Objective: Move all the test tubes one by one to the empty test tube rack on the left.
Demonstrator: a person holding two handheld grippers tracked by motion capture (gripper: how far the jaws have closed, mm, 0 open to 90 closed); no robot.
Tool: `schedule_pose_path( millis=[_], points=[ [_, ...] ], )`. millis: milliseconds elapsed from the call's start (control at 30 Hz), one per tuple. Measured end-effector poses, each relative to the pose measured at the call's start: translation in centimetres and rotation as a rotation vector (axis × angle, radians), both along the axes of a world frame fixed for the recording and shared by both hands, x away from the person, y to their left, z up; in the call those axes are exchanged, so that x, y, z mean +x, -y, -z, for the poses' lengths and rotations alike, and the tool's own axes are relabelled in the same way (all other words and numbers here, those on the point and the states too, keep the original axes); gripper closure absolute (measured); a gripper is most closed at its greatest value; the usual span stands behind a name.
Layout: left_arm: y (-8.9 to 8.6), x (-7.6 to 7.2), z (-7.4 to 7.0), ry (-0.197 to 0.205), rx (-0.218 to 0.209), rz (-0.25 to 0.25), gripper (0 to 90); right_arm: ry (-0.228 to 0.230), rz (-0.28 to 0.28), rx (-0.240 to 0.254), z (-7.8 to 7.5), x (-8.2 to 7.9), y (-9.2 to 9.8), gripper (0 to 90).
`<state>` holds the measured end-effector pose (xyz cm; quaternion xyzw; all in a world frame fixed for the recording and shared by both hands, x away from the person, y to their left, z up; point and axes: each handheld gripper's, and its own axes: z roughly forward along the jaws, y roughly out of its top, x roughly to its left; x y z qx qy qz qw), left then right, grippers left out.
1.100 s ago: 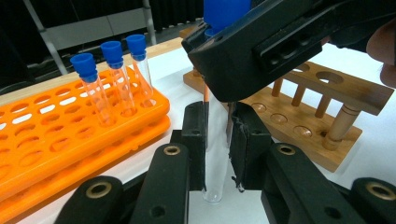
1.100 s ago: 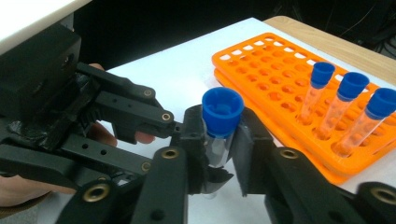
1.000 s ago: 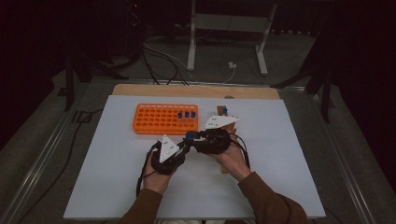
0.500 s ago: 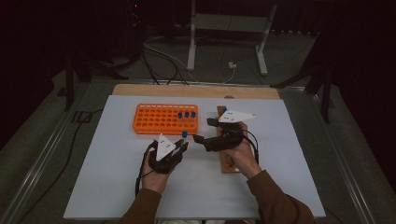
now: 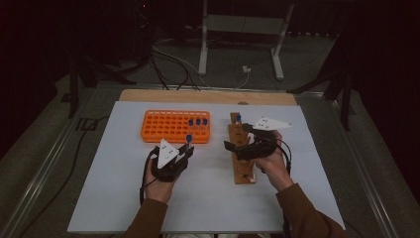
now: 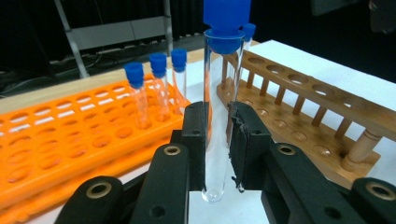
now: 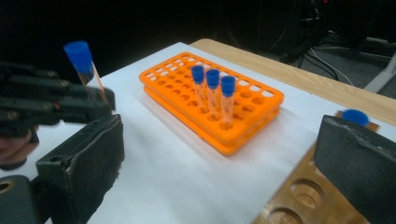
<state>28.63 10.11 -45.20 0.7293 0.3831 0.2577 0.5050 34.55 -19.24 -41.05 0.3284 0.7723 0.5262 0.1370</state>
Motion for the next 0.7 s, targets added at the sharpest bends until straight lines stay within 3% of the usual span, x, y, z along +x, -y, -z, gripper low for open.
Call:
schedule_pose_path(
  millis=[433, 700],
  points=[
    [-1.5, 1.6, -1.8, 0.017, -0.027, -0.037, 78.3, 0.029, 0.044, -0.012, 0.4, -1.0, 2.3, 0.0],
    [-1.8, 3.4, -1.8, 0.006, -0.031, -0.063, 78.3, 0.021, 0.06, 0.003, 1.1, -1.5, 3.6, 0.0]
  ],
)
